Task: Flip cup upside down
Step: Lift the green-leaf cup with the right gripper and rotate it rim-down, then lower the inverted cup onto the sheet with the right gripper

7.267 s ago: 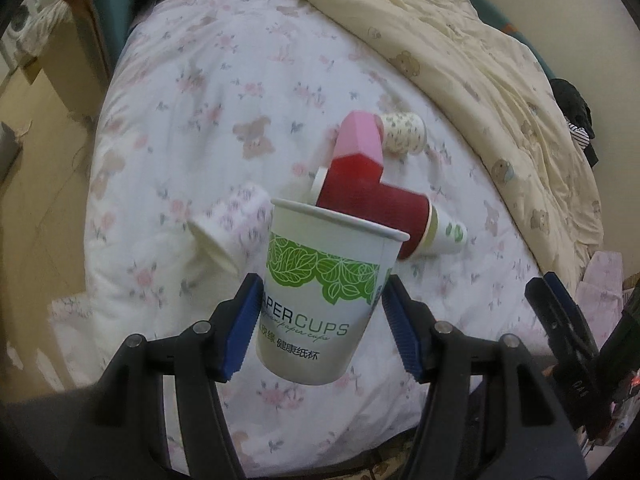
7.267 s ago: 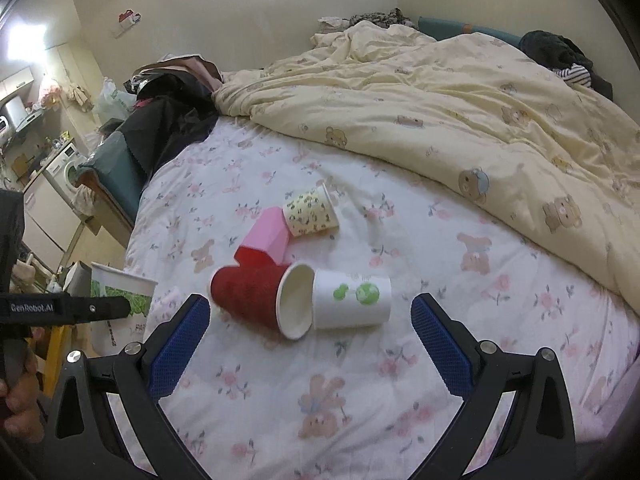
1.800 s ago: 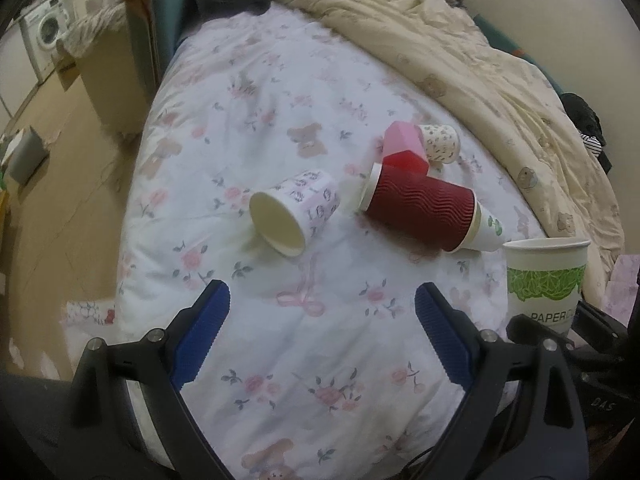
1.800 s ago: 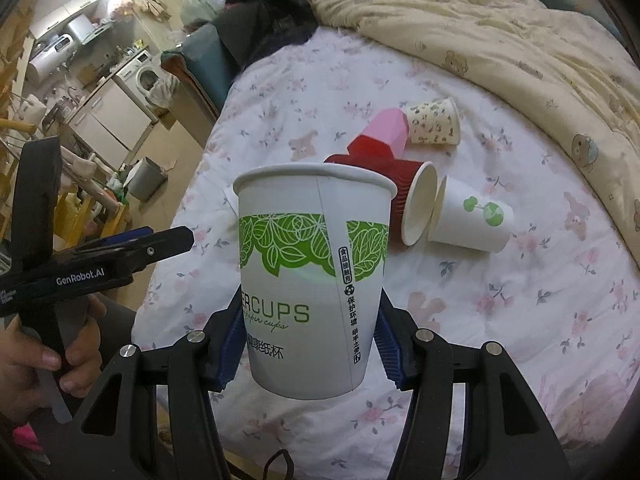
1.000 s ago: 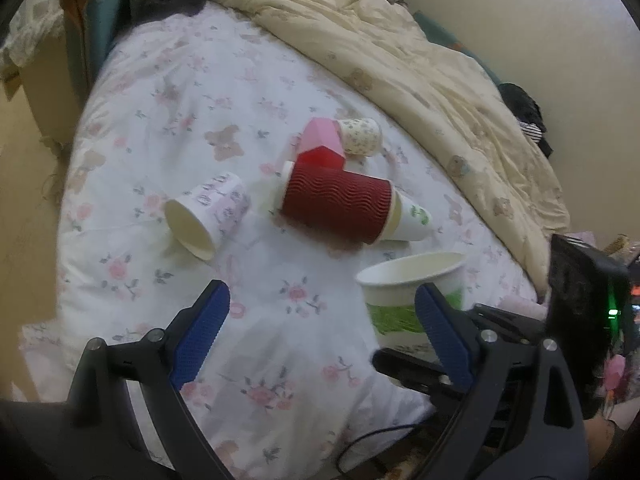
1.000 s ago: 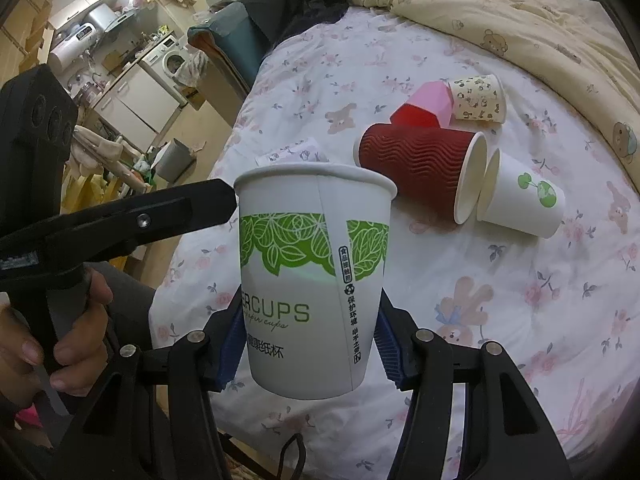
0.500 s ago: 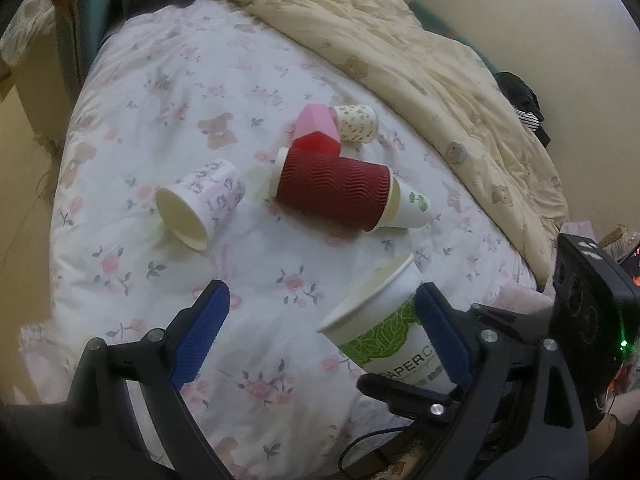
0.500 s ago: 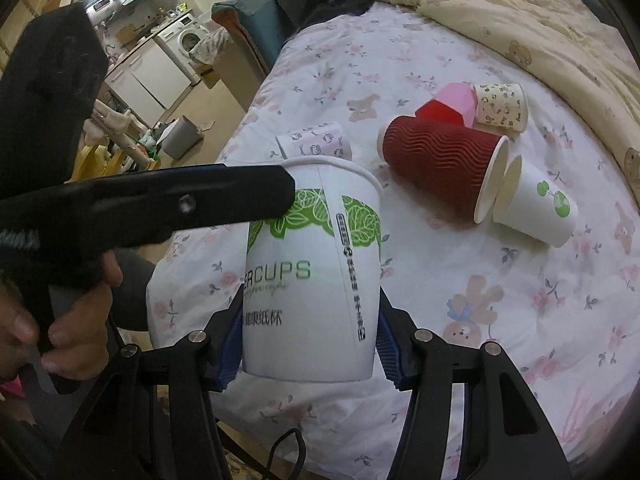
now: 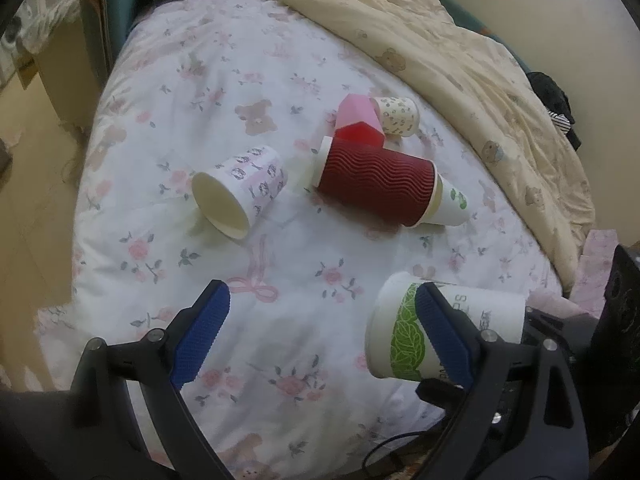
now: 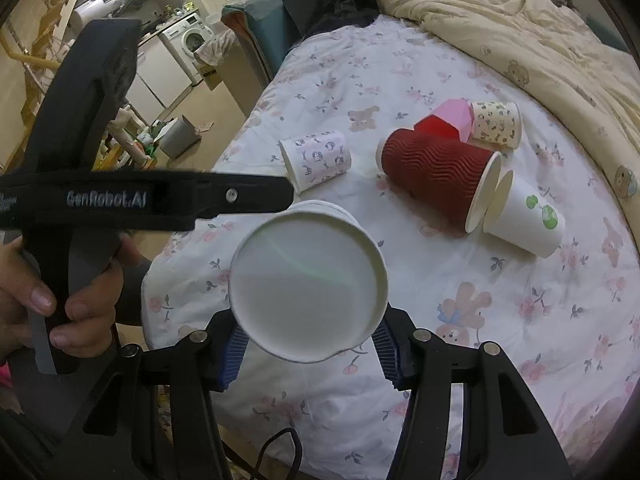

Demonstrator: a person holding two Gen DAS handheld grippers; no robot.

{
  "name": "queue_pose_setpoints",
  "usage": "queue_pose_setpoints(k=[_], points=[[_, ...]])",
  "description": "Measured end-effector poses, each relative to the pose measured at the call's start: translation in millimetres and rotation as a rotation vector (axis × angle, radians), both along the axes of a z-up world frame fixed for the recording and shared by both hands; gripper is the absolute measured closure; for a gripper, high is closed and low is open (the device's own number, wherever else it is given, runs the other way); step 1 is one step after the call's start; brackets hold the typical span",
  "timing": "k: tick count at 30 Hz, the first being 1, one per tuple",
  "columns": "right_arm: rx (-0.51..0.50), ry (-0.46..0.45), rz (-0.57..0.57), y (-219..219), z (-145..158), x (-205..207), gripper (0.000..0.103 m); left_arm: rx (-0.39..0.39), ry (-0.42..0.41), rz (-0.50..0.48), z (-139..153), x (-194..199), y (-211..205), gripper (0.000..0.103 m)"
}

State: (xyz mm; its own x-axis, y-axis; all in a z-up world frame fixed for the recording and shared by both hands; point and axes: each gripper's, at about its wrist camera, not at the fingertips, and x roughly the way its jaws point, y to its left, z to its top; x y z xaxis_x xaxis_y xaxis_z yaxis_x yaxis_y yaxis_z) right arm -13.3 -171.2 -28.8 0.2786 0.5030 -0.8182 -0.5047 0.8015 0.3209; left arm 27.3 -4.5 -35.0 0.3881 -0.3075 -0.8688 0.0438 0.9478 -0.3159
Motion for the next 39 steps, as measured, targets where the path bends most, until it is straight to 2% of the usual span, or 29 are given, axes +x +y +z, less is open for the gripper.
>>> queue_pose_setpoints(k=[10,15,19,23,25,28,34,36,37,39], points=[[0.064,0.034,-0.064,-18,3,9,0.046,-0.063,-0.067,0.065,18,0,19,0.011],[0.064,0.039,-0.059,-16,1,10,0.046,-0.112,-0.088,0.024,25,-2,15,0.011],[0.06,0.014,-0.058,-15,5,8,0.046,-0.079,-0.078,0.014,23,-2,9,0.011],[0.002,0.045,-0.067,-18,6,18,0.046,-0.002,-0.072,0.081,20,0,22,0.011],[-0.052,0.065,-0.043,-17,8,27,0.046,0.051,-0.062,0.12,17,1,30,0.011],[-0.153,0.071,-0.014,-12,8,45,0.046,0.081,-0.067,0.139,18,-1,37,0.011],[-0.305,0.147,0.068,17,-25,77,0.046,0.185,-0.041,0.156,13,-6,44,0.011],[-0.359,0.141,0.094,29,-40,82,0.046,0.188,-0.018,0.17,10,-6,51,0.011],[-0.366,0.139,0.106,32,-44,84,0.046,0.177,-0.014,0.182,10,-6,56,0.011],[-0.362,0.156,0.106,34,-57,90,0.046,0.204,-0.024,0.196,11,-8,61,0.011]])
